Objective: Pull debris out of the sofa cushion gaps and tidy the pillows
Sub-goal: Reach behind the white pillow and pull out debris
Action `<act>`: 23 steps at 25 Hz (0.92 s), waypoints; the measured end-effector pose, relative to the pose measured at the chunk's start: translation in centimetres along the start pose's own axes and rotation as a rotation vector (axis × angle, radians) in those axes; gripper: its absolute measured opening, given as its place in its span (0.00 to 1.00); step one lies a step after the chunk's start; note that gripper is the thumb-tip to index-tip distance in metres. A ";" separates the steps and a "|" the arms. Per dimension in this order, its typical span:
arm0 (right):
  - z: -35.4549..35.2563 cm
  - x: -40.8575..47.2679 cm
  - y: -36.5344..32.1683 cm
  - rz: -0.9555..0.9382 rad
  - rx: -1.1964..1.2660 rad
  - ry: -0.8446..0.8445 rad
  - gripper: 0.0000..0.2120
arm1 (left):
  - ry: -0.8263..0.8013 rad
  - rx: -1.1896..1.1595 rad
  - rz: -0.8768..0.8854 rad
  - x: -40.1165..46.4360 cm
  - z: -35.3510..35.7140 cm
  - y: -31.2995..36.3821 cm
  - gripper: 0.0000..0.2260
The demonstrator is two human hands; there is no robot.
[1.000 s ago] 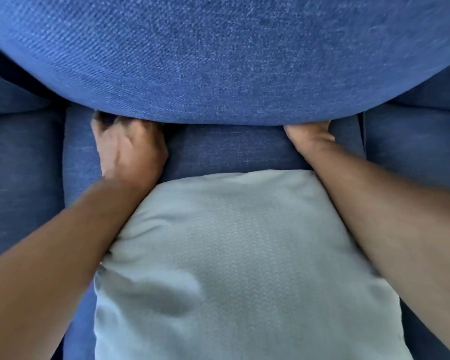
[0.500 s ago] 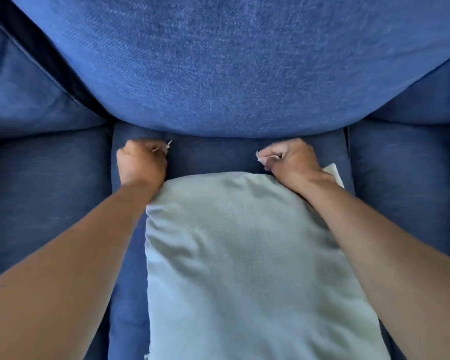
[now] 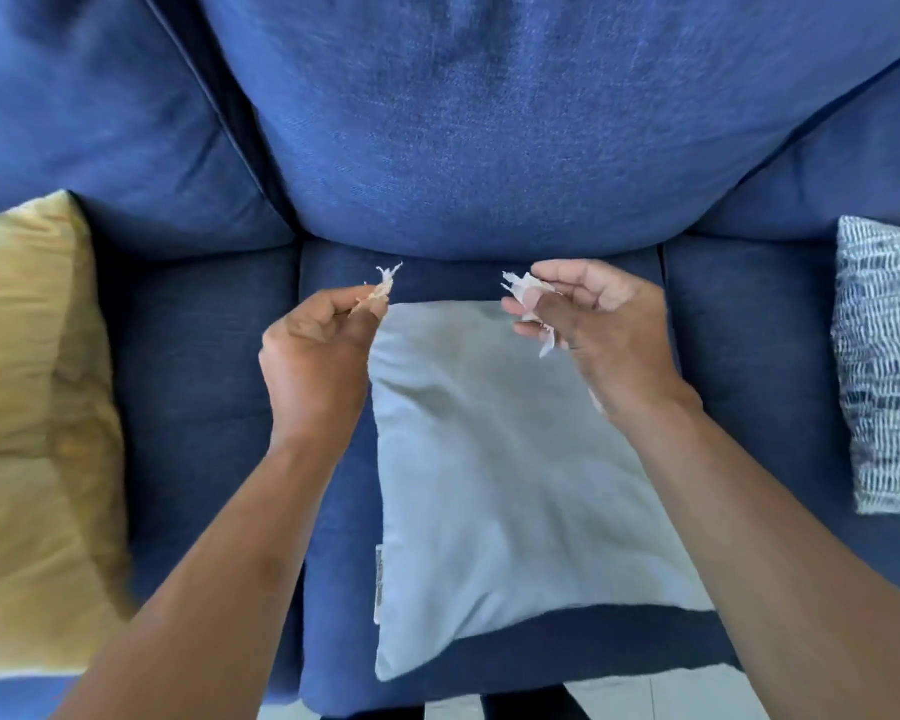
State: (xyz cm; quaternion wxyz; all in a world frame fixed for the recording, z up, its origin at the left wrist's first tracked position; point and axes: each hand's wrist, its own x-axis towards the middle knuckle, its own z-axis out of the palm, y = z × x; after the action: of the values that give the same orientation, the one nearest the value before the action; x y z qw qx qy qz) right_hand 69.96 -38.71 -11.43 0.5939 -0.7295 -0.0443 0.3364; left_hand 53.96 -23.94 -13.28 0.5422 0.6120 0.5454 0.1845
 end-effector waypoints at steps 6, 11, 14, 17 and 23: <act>4.9 -7.0 -3.0 0.000 -0.079 -0.065 0.04 | 0.011 -0.104 -0.017 -5.4 -7.6 1.9 0.02; 10.3 -12.6 -2.8 0.029 -0.076 -0.237 0.09 | 0.158 -0.251 -0.096 -10.5 -13.6 -0.4 0.02; 13.5 -17.0 -2.3 0.013 -0.148 -0.372 0.08 | 0.266 -0.354 -0.153 -14.3 -17.5 -2.6 0.03; 18.1 -22.6 -1.0 0.007 -0.244 -0.514 0.04 | 0.427 -0.407 -0.208 -18.5 -23.5 -6.2 0.01; 29.0 -32.6 6.3 -0.028 -0.398 -0.724 0.03 | 0.695 -0.331 -0.325 -26.1 -35.7 -17.2 0.02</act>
State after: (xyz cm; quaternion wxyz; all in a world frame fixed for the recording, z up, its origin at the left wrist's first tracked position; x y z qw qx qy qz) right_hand 27.07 -31.41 -4.75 0.3918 -0.6640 -0.3246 0.5480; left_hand 7.99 -33.23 -6.31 0.4391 0.3237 0.7484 0.3772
